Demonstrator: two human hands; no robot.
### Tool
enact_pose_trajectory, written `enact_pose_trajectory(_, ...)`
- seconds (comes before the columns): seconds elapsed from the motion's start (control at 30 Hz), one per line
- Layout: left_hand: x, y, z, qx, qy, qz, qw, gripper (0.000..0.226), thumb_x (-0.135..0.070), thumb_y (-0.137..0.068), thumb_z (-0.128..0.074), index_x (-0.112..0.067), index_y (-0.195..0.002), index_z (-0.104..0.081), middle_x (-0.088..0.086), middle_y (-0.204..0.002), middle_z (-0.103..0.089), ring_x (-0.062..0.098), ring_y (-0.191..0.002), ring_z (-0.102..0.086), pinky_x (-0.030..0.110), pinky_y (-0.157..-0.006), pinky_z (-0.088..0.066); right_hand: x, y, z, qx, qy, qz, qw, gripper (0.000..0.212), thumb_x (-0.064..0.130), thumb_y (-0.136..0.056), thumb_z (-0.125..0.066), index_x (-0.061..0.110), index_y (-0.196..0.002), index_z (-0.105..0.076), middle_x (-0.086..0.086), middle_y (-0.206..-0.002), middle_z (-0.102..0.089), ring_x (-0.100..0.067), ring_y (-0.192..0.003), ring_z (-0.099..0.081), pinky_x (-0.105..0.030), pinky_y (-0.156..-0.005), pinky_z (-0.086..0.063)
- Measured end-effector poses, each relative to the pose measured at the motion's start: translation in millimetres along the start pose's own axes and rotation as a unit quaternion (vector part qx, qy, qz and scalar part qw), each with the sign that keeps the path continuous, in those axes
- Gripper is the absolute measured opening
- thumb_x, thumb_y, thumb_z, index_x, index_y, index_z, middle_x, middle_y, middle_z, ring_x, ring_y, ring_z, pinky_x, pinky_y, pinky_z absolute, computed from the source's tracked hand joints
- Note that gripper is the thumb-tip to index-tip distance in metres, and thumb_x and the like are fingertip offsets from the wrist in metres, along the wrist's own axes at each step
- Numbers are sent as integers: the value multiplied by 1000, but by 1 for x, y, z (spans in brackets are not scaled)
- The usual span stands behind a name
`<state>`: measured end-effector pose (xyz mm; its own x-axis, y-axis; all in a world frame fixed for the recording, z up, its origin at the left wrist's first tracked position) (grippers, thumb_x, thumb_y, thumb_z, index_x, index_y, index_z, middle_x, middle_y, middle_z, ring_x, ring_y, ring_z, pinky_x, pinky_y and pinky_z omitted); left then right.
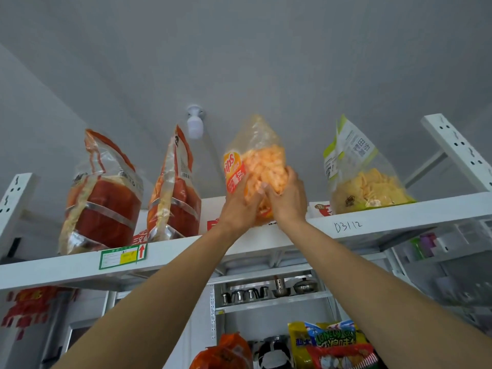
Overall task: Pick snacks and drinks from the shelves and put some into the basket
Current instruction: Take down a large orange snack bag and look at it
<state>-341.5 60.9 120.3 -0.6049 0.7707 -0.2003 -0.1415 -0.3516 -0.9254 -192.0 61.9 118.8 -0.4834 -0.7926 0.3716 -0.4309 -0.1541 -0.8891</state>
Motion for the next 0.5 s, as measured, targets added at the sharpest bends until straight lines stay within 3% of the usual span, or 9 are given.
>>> enact_pose_trajectory(0.1, 25, -7, -16, 53, -27, 60, 996, 62, -55, -102, -27, -31, -156, -9, 9, -159, -28, 31, -143, -34, 46, -118, -28, -13, 2, -27, 106, 81, -22, 991, 60, 58, -97, -37, 17, -140, -44, -16, -132, -52, -34, -119, -51, -39, -92, -42)
enact_pose_trajectory(0.2, 49, -14, -18, 77, -133, 96, 983, 60, -53, -103, -14, -25, -157, -11, 11, -160, -28, 33, -143, -33, 45, -118, -26, -11, 8, -36, 159, 156, 10, 975, 62, 55, -102, -16, 15, -127, -56, -14, -123, -60, -32, -111, -56, -36, -81, -38)
enact_pose_trajectory(0.37, 57, -20, -15, 77, -178, 105, 975, 53, -39, -107, -12, -11, -144, -40, 14, -148, -45, 32, -133, -45, 43, -114, -33, -12, 12, -43, 171, 241, 46, 954, 46, 37, -106, -18, 17, -126, -55, -10, -123, -62, -30, -110, -57, -32, -76, -34)
enact_pose_trajectory(0.5, 61, -23, -13, 65, -175, 112, 976, 51, -33, -107, -14, -7, -141, -42, 15, -143, -49, 32, -128, -48, 46, -112, -37, -15, 14, -45, 158, 258, 64, 951, 40, 32, -106, -23, 17, -130, -51, -10, -119, -64, -31, -107, -59, -32, -74, -34)
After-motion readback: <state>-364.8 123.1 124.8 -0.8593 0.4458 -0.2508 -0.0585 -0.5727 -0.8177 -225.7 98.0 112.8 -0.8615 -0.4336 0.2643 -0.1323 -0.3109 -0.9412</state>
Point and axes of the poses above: each hand's wrist, its own y-axis away from the middle knuckle, its own z-axis out of the back of the hand, x = y × z, the point moved 10 cm from there along -y, towards the middle knuckle
